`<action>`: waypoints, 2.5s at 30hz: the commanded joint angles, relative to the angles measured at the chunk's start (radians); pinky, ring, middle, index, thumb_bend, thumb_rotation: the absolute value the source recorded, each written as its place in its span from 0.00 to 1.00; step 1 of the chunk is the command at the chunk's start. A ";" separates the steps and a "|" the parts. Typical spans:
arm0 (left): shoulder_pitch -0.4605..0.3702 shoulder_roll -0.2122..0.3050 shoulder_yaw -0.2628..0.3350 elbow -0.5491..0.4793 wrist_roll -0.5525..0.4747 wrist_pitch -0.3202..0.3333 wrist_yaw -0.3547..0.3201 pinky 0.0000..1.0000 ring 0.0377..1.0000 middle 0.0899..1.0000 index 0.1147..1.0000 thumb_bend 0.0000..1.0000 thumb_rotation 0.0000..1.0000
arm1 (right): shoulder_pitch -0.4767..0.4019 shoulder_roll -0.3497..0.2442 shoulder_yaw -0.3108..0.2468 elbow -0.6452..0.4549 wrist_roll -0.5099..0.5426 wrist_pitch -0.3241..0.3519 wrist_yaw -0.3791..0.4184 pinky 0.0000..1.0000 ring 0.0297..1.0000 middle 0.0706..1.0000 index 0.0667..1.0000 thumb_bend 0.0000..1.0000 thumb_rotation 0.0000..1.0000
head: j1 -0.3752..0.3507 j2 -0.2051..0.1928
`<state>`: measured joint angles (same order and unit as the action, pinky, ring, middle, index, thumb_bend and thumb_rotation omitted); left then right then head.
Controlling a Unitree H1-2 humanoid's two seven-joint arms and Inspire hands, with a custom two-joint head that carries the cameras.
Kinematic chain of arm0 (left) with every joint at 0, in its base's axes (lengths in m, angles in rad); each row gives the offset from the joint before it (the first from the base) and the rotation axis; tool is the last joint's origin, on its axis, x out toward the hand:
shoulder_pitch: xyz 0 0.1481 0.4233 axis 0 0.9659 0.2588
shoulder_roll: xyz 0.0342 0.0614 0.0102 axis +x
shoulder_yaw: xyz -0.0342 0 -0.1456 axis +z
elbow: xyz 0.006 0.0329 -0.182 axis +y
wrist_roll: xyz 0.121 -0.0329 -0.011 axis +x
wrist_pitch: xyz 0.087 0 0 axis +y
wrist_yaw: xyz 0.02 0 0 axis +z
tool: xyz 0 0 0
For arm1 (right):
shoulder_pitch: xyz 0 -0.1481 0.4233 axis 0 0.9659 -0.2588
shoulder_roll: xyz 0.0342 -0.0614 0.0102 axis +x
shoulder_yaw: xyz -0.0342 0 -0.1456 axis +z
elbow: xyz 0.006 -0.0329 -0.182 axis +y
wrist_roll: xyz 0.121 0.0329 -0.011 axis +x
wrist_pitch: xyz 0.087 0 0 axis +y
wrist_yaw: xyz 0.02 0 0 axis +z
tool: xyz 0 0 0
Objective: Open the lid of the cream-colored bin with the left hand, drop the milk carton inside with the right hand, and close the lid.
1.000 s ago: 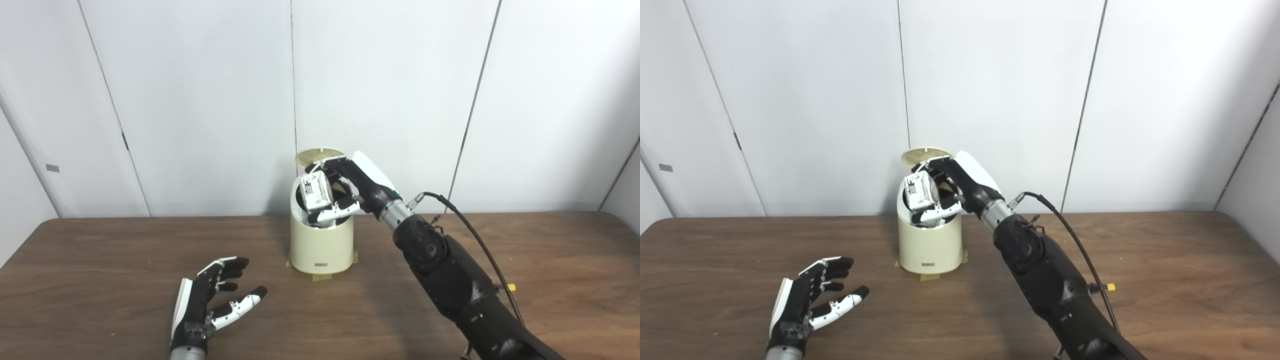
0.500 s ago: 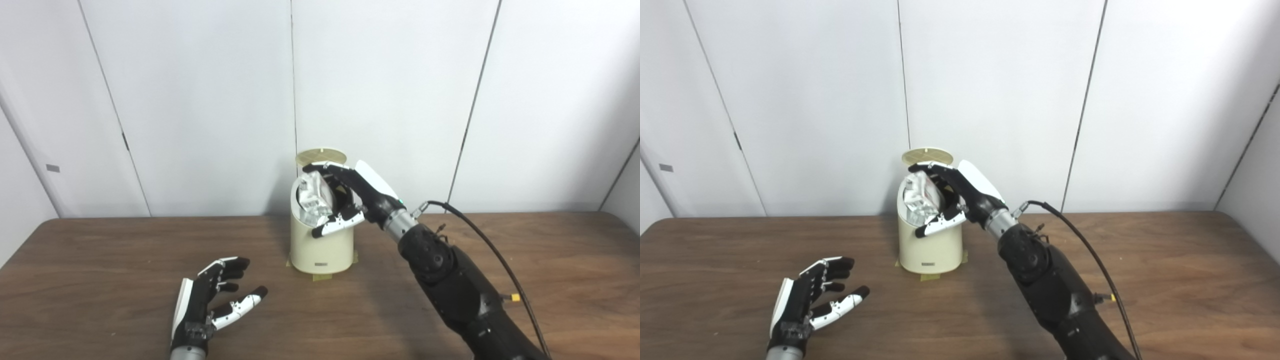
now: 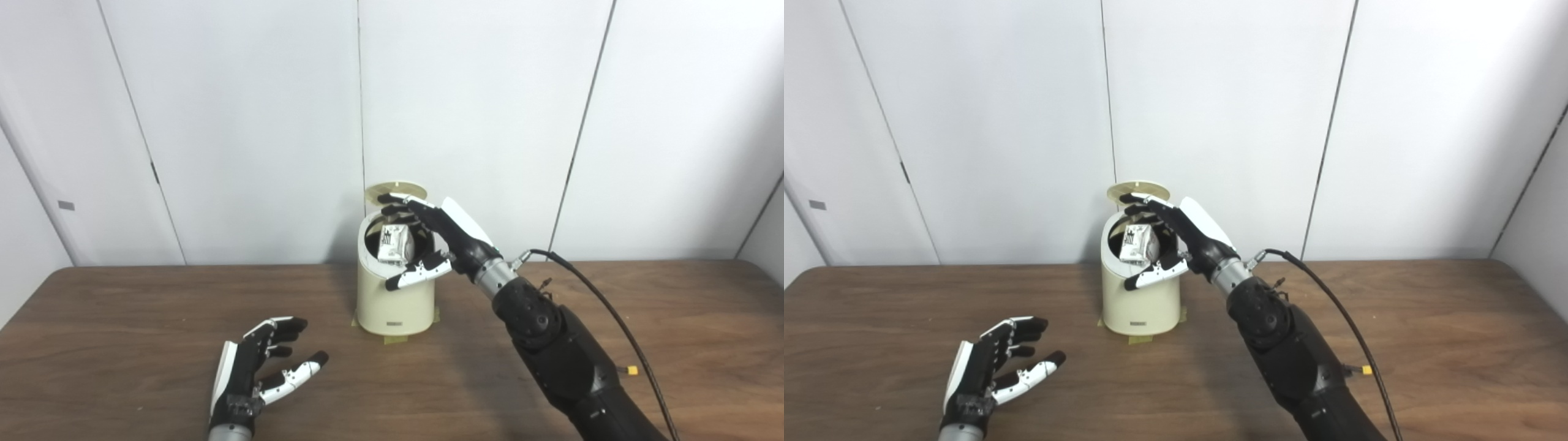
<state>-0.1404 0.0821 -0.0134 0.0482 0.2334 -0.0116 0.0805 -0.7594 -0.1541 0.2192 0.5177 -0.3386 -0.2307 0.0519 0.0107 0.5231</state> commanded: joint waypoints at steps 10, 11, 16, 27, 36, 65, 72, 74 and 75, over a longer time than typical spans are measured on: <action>-0.017 0.013 0.004 -0.001 0.008 -0.013 0.006 0.67 0.71 0.68 0.59 0.72 0.15 | 0.084 0.014 -0.123 -0.244 0.078 -0.061 -0.066 0.50 0.64 0.72 0.74 0.78 0.00 | 0.002 -0.002; -0.017 0.013 0.004 0.000 0.006 -0.014 0.005 0.66 0.71 0.68 0.59 0.72 0.14 | 0.090 0.015 -0.129 -0.253 0.079 -0.069 -0.073 0.50 0.64 0.71 0.73 0.78 0.00 | 0.001 -0.002; -0.018 0.016 0.005 0.009 -0.001 -0.022 0.002 0.66 0.71 0.68 0.59 0.71 0.12 | 0.131 0.009 -0.162 -0.295 0.108 -0.074 -0.081 0.53 0.67 0.71 0.74 0.78 0.00 | -0.002 -0.002; -0.016 0.024 0.005 0.011 -0.009 -0.031 -0.008 0.66 0.72 0.69 0.60 0.71 0.13 | 0.243 -0.006 -0.226 -0.336 0.171 -0.104 -0.089 0.55 0.66 0.72 0.74 0.78 0.02 | -0.001 -0.009; -0.022 0.021 0.006 -0.021 -0.032 -0.101 -0.007 0.65 0.70 0.72 0.71 0.70 0.15 | 0.405 -0.018 -0.214 -0.467 0.378 0.028 0.057 0.55 0.68 0.79 0.80 0.79 0.15 | 0.012 -0.022; -0.553 0.112 -0.083 0.098 0.046 0.046 -0.151 0.74 0.88 0.91 0.92 0.92 0.31 | 0.471 0.082 -0.248 -0.435 0.416 0.045 0.044 0.55 0.69 0.80 0.81 0.76 0.14 | 0.009 -0.073; -0.666 0.116 -0.124 0.246 0.124 0.047 -0.143 0.82 0.97 0.98 0.98 0.94 0.36 | 0.463 0.085 -0.243 -0.432 0.412 0.043 0.041 0.51 0.61 0.77 0.80 0.75 0.10 | -0.005 -0.079; -0.685 0.125 -0.147 0.260 0.153 0.060 -0.155 0.88 0.99 1.00 1.00 0.94 0.39 | 0.463 0.086 -0.244 -0.432 0.413 0.041 0.041 0.50 0.59 0.76 0.79 0.75 0.10 | -0.006 -0.078; -0.696 0.131 -0.160 0.267 0.168 0.062 -0.162 0.89 1.00 1.00 1.00 0.94 0.39 | 0.464 0.087 -0.245 -0.434 0.415 0.045 0.042 0.50 0.59 0.76 0.79 0.75 0.10 | -0.007 -0.078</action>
<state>-0.7546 0.1942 -0.1669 0.3275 0.3755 0.0607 -0.0847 -0.2541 -0.0695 -0.0212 0.1166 0.0705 -0.1586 0.1009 0.0046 0.4433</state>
